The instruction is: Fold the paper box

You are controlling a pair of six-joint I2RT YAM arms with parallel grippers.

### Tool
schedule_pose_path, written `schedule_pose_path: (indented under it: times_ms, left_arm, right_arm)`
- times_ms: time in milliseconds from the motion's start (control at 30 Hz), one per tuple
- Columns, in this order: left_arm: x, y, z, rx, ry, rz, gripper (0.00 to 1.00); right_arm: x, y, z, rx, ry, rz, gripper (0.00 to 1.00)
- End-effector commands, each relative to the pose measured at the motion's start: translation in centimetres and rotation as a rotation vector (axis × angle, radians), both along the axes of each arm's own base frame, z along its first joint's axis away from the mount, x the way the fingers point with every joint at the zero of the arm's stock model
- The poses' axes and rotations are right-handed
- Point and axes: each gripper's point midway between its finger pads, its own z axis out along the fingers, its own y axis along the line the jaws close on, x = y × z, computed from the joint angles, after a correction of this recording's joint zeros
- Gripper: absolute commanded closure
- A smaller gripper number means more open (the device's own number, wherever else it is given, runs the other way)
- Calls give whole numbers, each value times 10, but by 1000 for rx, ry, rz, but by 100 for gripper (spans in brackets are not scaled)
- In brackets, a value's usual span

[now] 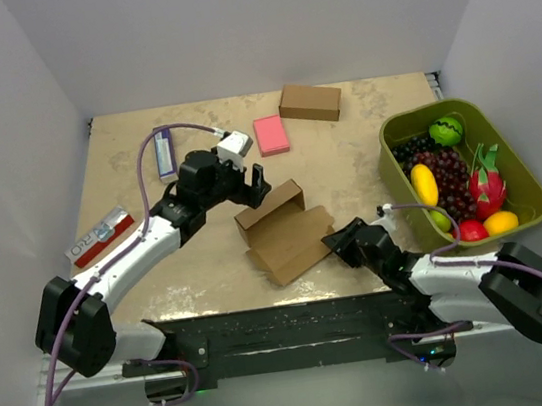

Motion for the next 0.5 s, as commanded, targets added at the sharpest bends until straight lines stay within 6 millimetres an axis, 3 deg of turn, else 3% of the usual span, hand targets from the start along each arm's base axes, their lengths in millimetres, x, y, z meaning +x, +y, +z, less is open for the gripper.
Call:
schedule_pose_path:
  times_ms: [0, 133, 333, 467]
  left_arm:
    - [5, 2, 15, 2, -61, 5, 15]
    - [2, 5, 5, 24, -27, 8, 15]
    - [3, 3, 3, 27, -18, 5, 15]
    - [2, 4, 2, 29, -15, 7, 15]
  right_arm:
    - [-2, -16, -16, -60, -11, -33, 58]
    - [4, -20, -8, -82, -61, -45, 63]
    - [15, -26, 22, -110, -178, -60, 75]
    - [14, -30, 27, -115, -206, -63, 76]
